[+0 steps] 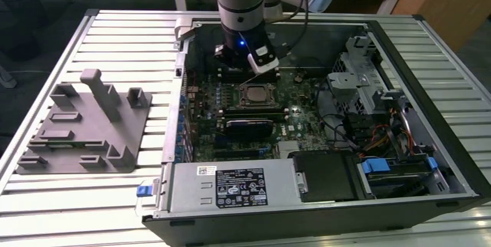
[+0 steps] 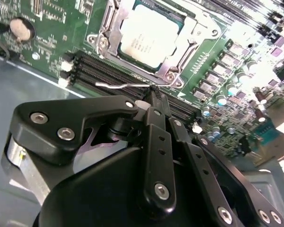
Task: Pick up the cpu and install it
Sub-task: 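Install the first cpu locking lever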
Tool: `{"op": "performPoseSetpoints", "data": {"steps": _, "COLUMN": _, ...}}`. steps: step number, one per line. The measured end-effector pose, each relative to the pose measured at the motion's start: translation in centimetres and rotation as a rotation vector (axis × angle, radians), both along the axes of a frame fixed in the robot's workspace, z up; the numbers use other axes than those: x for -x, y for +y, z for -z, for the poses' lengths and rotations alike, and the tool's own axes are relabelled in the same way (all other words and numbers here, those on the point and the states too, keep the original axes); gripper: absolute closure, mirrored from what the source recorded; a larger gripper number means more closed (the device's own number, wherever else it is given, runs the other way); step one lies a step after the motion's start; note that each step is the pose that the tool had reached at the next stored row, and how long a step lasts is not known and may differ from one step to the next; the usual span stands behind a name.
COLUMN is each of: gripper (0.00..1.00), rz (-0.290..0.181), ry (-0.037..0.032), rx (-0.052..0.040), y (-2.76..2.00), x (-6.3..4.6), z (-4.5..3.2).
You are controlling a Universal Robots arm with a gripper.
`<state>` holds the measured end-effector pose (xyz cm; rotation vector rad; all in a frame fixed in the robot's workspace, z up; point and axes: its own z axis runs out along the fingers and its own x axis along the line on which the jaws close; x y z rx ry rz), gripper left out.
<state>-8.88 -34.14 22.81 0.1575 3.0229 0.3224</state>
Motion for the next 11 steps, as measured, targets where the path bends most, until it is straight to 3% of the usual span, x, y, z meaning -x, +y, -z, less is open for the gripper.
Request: {"op": "performPoseSetpoints", "data": {"steps": 11, "gripper": 0.89, "rz": 0.055, "ry": 0.0000, "rx": 0.0000, "y": 0.18, "x": -1.1, "z": 0.45}}
